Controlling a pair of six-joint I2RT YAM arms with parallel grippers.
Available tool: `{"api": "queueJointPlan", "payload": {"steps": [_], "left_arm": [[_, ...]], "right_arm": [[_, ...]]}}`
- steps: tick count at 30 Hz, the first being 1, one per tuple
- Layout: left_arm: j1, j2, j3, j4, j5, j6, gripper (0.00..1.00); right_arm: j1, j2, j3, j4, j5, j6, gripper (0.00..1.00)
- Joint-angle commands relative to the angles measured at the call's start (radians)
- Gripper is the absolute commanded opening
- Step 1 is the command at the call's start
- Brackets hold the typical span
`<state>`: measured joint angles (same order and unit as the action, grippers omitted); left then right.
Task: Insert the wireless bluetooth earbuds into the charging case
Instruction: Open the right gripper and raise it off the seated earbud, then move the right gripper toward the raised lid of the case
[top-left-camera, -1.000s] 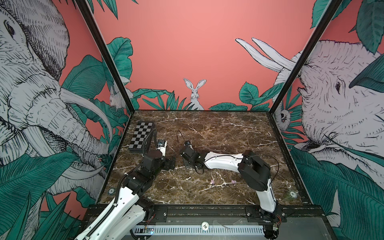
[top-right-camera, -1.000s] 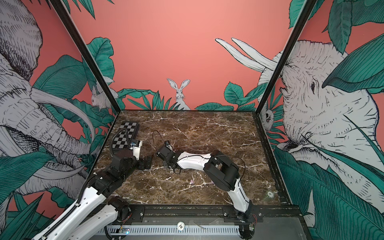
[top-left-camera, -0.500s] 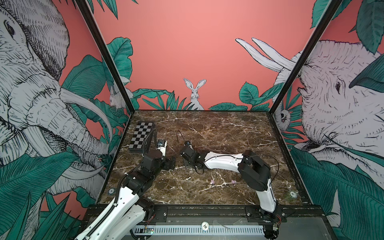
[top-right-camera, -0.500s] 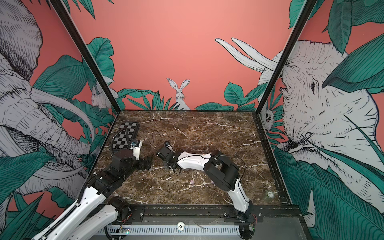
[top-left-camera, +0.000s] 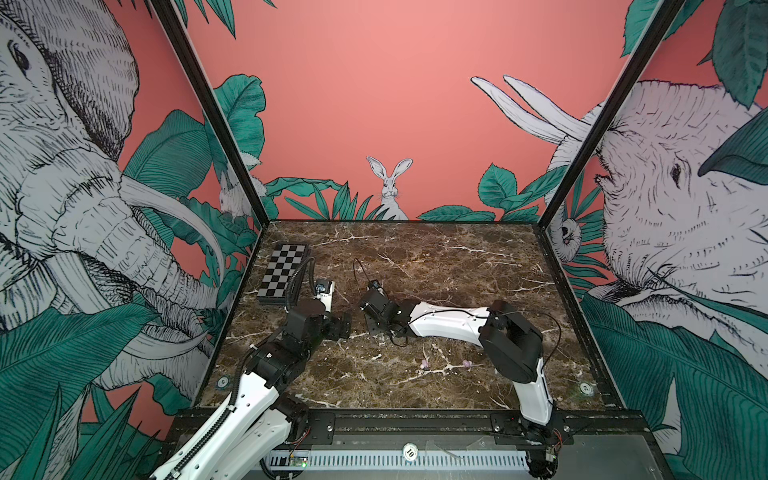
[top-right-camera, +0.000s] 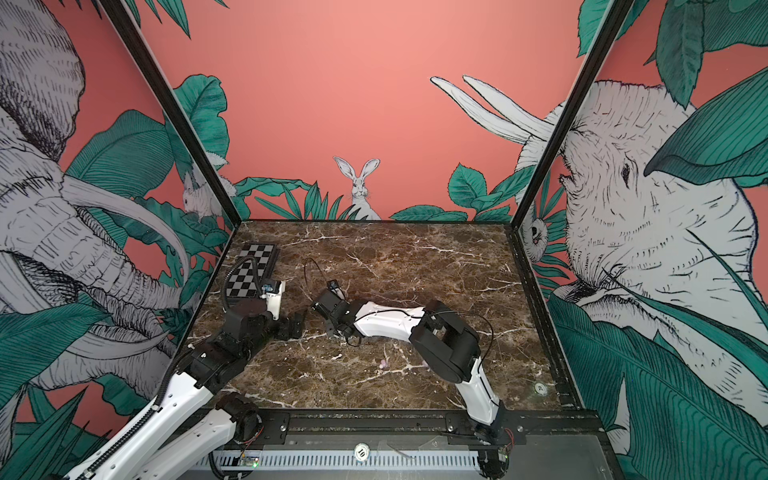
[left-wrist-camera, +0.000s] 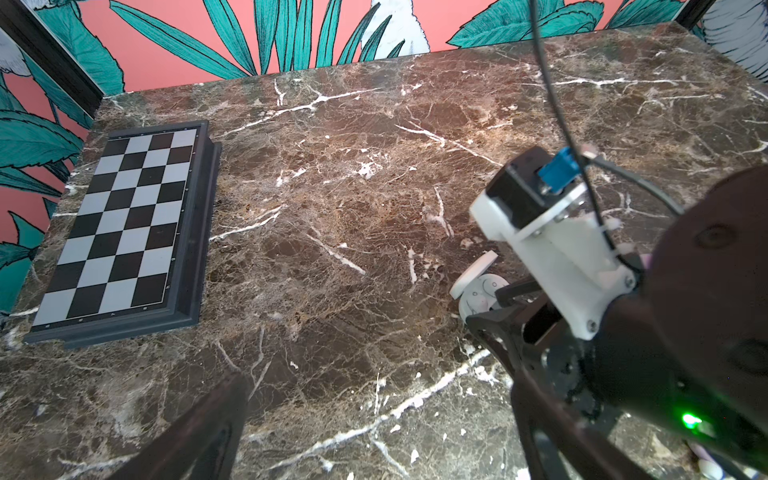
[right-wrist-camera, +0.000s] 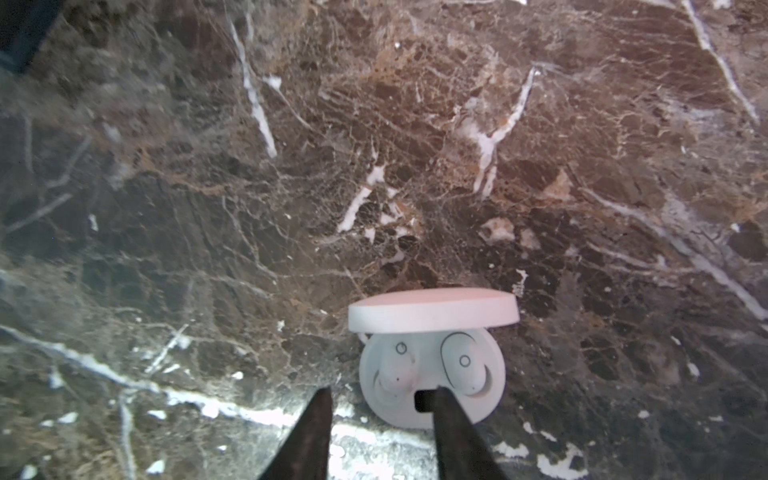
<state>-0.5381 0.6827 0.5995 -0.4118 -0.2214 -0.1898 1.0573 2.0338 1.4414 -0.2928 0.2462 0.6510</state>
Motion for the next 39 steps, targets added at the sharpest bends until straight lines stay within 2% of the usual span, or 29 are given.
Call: {"api": "queueJointPlan", "payload": {"steps": [1, 7, 13, 15, 19, 24, 27, 39], "left_arm": [[-0.003, -0.009, 0.011, 0.011, -0.041, 0.006, 0.99], [-0.003, -0.059, 0.008, 0.020, -0.125, 0.002, 0.99], [-0.003, -0.058, 0.010, 0.014, -0.118, 0.000, 0.99], [-0.003, -0.060, 0.010, 0.014, -0.118, -0.001, 0.99], [-0.003, -0.063, 0.011, 0.013, -0.120, 0.002, 0.99], [-0.002, -0.060, 0.012, 0.016, -0.114, 0.004, 0.99], [-0.003, -0.058, 0.011, 0.018, -0.112, 0.004, 0.99], [-0.003, -0.065, 0.011, 0.014, -0.111, 0.006, 0.99]], "right_arm": [[-0.009, -0.081, 0.014, 0.001, 0.005, -0.001, 0.51], [-0.056, -0.147, 0.005, 0.010, -0.046, -0.006, 0.72], [-0.130, -0.121, 0.056, 0.001, -0.157, -0.042, 0.80], [-0.145, -0.102, 0.072, -0.011, -0.198, -0.039, 0.79], [-0.143, -0.107, 0.007, 0.061, -0.243, -0.009, 0.67], [-0.108, -0.115, -0.038, 0.082, -0.193, -0.011, 0.57], [-0.094, -0.105, -0.041, 0.077, -0.181, -0.009, 0.46], [-0.070, -0.044, -0.043, 0.093, -0.189, 0.008, 0.47]]}}
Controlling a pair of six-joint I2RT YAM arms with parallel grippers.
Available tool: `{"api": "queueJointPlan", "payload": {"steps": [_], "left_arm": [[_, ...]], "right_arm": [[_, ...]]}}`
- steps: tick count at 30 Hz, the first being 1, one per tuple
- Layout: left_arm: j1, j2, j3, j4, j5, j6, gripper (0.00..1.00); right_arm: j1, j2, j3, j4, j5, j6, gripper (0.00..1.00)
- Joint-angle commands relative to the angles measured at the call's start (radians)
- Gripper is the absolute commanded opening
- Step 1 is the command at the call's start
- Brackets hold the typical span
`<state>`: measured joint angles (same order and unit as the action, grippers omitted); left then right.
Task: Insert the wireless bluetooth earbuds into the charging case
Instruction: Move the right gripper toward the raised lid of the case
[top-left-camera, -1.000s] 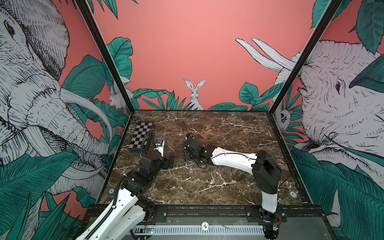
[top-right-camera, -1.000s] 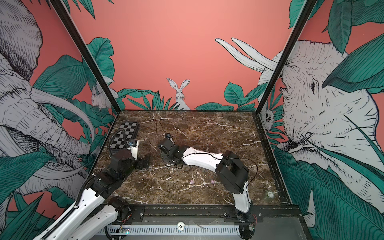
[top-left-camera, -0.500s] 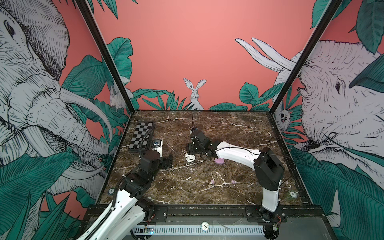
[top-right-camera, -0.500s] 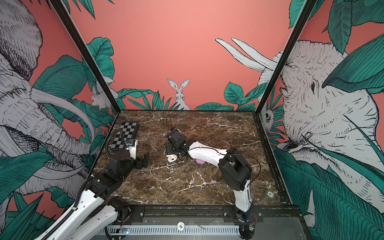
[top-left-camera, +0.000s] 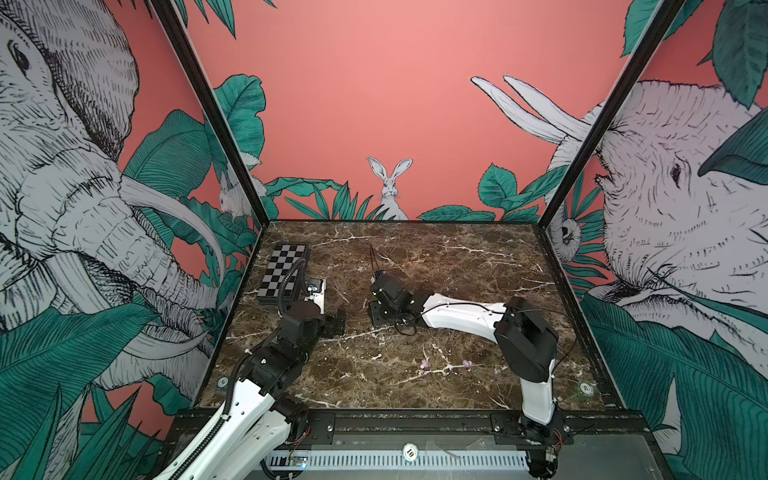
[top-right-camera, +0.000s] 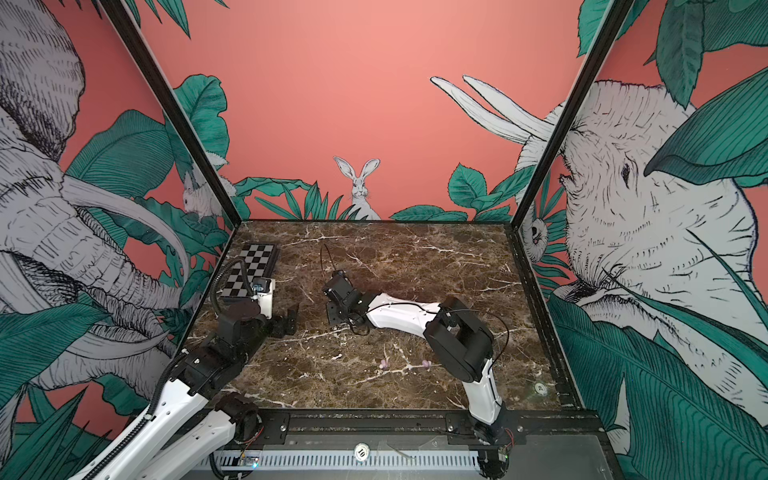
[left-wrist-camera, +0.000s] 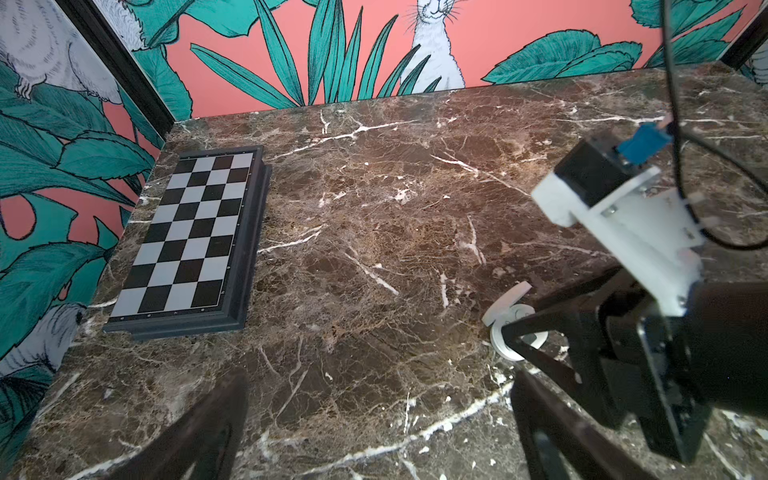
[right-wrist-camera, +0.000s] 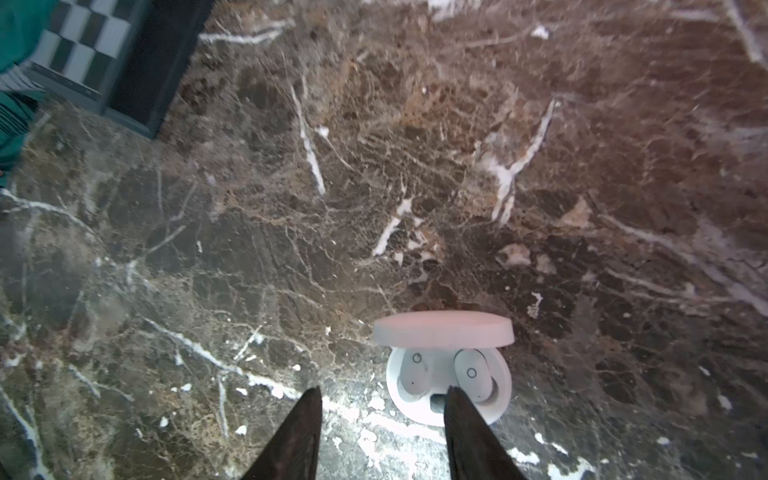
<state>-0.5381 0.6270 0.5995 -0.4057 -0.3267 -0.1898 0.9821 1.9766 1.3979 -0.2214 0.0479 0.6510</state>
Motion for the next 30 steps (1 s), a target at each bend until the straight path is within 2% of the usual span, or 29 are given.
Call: {"api": "queueJointPlan", "payload": {"steps": [1, 8, 21, 30], "left_arm": [[-0.003, -0.008, 0.011, 0.007, -0.005, 0.006, 0.99], [-0.003, -0.006, 0.012, 0.010, -0.003, 0.007, 0.99], [-0.003, -0.003, 0.014, 0.008, -0.002, 0.009, 0.99], [-0.003, -0.002, 0.013, 0.008, -0.002, 0.009, 0.99]], "right_arm": [[0.005, 0.020, 0.001, 0.022, 0.008, 0.009, 0.47], [0.007, 0.045, 0.006, 0.029, 0.002, 0.009, 0.44], [0.007, 0.079, 0.018, 0.017, 0.018, 0.010, 0.28], [0.006, 0.086, 0.027, 0.008, 0.046, 0.008, 0.23]]}}
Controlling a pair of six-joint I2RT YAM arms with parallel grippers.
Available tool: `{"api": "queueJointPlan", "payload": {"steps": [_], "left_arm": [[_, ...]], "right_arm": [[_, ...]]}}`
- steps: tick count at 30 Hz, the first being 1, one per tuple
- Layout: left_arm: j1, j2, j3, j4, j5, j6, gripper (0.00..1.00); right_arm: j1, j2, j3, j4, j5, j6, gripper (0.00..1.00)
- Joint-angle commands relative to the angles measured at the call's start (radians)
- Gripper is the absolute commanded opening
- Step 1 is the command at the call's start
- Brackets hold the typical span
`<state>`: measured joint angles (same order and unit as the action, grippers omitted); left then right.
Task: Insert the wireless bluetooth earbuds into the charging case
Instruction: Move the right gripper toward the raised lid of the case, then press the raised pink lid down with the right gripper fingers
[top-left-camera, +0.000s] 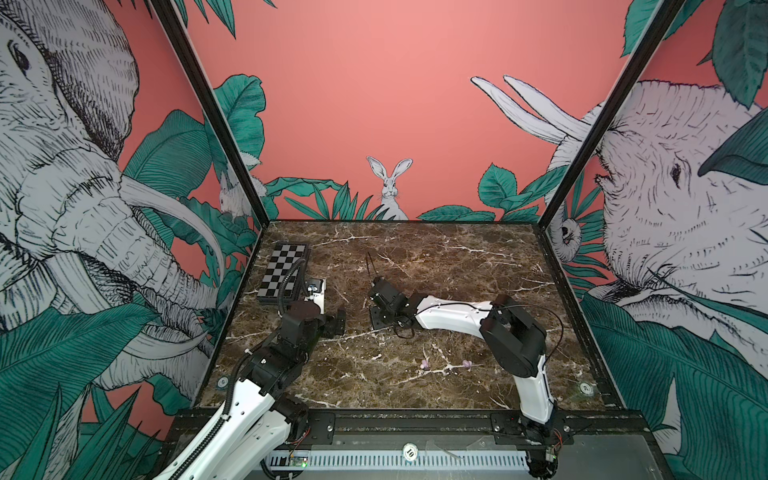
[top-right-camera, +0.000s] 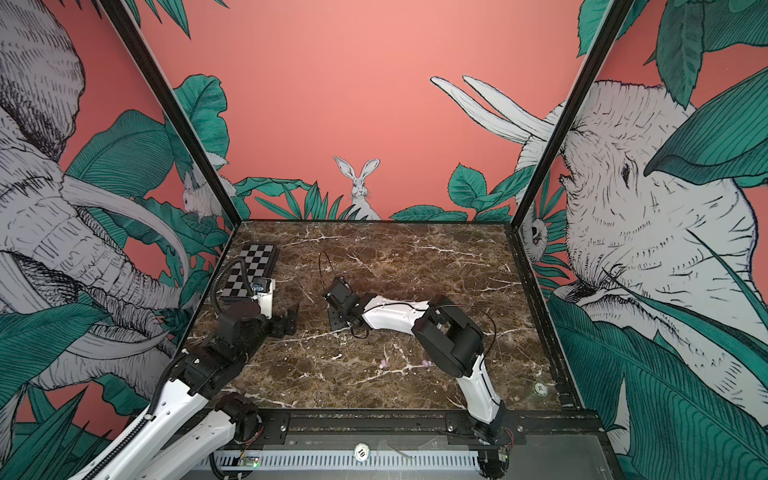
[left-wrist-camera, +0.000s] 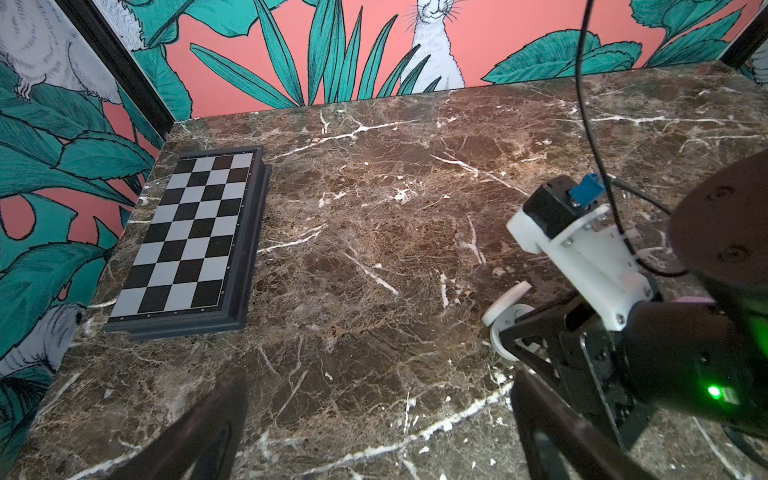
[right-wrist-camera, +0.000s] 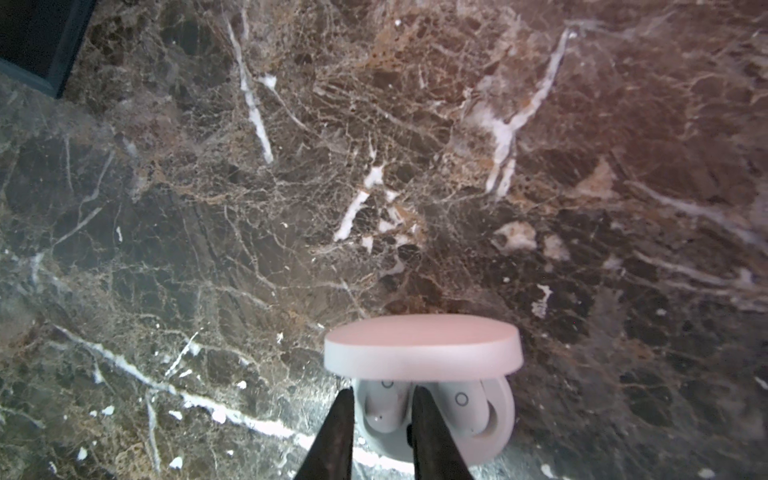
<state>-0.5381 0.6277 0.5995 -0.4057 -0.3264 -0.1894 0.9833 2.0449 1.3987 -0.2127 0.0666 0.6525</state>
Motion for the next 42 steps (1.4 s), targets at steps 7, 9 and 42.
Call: {"api": "queueJointPlan", "payload": {"steps": [7, 9, 42], "left_arm": [[-0.003, -0.002, 0.013, 0.008, 0.000, 0.007, 0.99], [-0.003, -0.002, 0.013, 0.008, 0.002, 0.007, 0.99], [-0.003, -0.007, 0.014, 0.004, 0.001, 0.004, 0.99]], "right_arm": [[0.006, 0.020, 0.028, -0.002, 0.025, 0.011, 0.19], [0.009, 0.019, 0.029, -0.001, 0.026, 0.013, 0.17], [0.068, -0.031, -0.037, 0.038, 0.210, 0.048, 0.00]]}}
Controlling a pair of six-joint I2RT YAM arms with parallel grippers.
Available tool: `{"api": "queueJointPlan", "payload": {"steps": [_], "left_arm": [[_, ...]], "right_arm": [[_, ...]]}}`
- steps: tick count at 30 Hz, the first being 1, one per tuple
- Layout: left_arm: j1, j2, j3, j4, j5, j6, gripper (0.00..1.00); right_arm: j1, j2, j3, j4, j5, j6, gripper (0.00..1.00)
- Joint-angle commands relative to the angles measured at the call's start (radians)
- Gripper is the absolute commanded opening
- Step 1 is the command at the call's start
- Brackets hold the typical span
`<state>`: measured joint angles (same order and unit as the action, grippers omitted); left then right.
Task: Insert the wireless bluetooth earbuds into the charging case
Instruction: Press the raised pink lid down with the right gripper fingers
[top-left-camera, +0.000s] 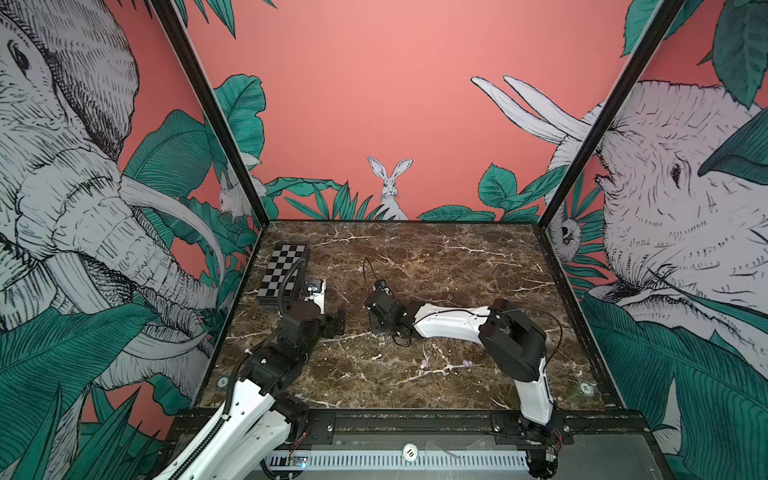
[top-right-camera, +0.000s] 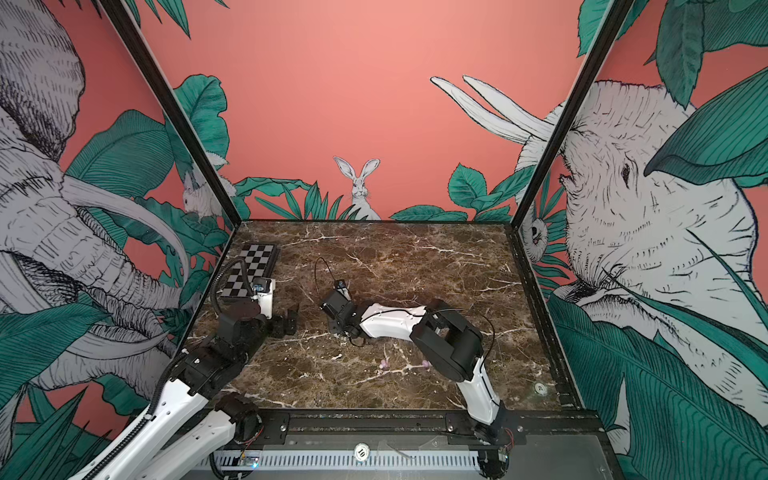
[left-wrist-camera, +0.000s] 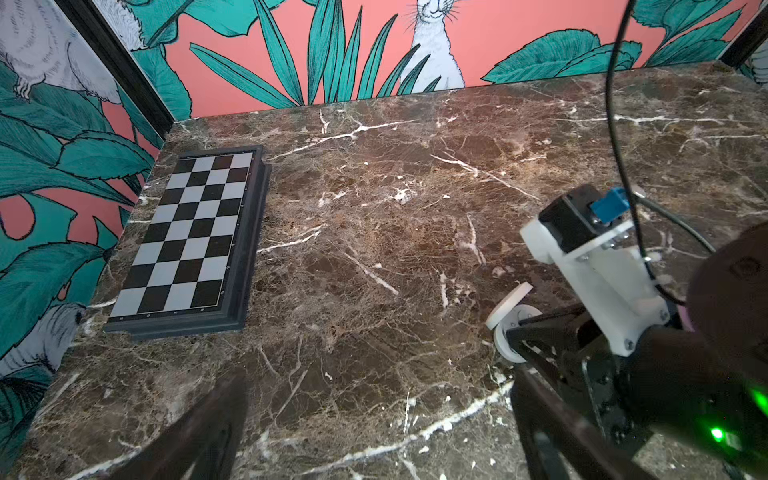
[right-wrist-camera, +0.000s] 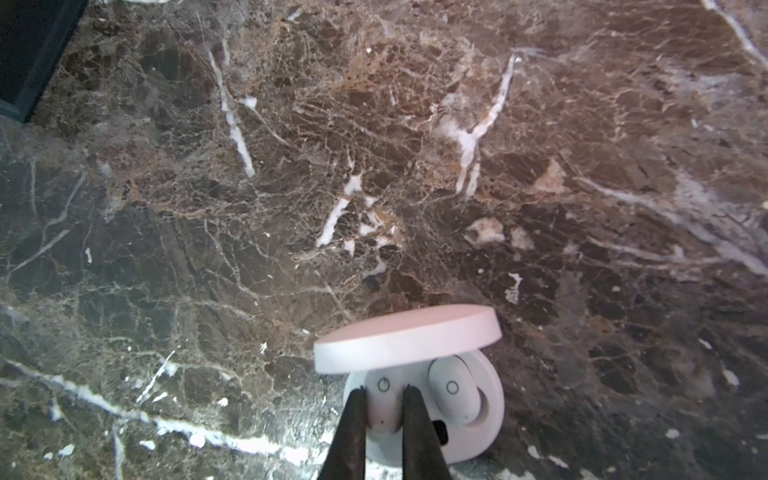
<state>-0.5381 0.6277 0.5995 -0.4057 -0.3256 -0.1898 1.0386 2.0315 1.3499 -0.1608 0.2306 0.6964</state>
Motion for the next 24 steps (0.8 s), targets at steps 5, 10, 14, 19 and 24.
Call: {"api": "queueJointPlan", "payload": {"steps": [5, 10, 14, 19, 24], "left_arm": [[-0.003, -0.007, 0.014, 0.004, 0.001, 0.004, 0.99], [-0.003, -0.009, 0.014, 0.004, 0.001, 0.004, 0.99], [-0.003, -0.008, 0.014, 0.002, 0.002, 0.004, 0.99], [-0.003, -0.010, 0.015, 0.004, 0.002, 0.003, 0.99], [-0.003, -0.010, 0.015, 0.004, 0.002, 0.004, 0.99]], "right_arm": [[0.023, -0.007, 0.026, -0.029, 0.059, 0.004, 0.00], [0.032, 0.000, 0.029, -0.026, 0.072, 0.005, 0.00], [0.035, 0.012, 0.028, -0.033, 0.081, 0.007, 0.00], [0.038, 0.010, 0.013, -0.025, 0.107, 0.003, 0.00], [0.046, 0.019, -0.004, 0.005, 0.121, -0.014, 0.00]]}}
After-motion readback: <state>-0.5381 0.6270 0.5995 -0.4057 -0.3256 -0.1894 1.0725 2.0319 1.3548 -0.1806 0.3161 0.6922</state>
